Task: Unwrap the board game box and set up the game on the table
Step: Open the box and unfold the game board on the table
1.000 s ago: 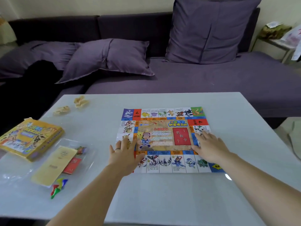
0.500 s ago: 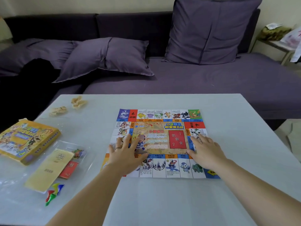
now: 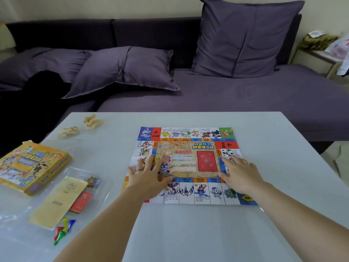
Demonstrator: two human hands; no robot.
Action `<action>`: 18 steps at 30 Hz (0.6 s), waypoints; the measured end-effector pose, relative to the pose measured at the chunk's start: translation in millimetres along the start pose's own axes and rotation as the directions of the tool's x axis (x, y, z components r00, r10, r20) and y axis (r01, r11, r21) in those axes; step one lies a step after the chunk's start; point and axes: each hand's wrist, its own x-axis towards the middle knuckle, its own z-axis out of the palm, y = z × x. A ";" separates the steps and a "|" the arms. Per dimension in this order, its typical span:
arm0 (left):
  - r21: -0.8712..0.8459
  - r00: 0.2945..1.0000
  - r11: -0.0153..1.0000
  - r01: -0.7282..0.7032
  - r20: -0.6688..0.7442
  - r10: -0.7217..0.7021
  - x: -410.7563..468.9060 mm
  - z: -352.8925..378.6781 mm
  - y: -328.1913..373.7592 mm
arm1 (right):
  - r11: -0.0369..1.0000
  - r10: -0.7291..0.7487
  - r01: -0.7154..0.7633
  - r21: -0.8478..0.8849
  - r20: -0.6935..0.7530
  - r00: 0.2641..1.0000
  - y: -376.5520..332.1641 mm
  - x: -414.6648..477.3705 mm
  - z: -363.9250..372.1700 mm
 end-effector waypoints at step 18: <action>-0.306 0.900 0.952 0.004 -0.415 -0.137 -138.7 -28.4 -111.6 | 0.817 -0.490 0.487 0.309 -0.074 0.869 -160.6 -66.1 -43.0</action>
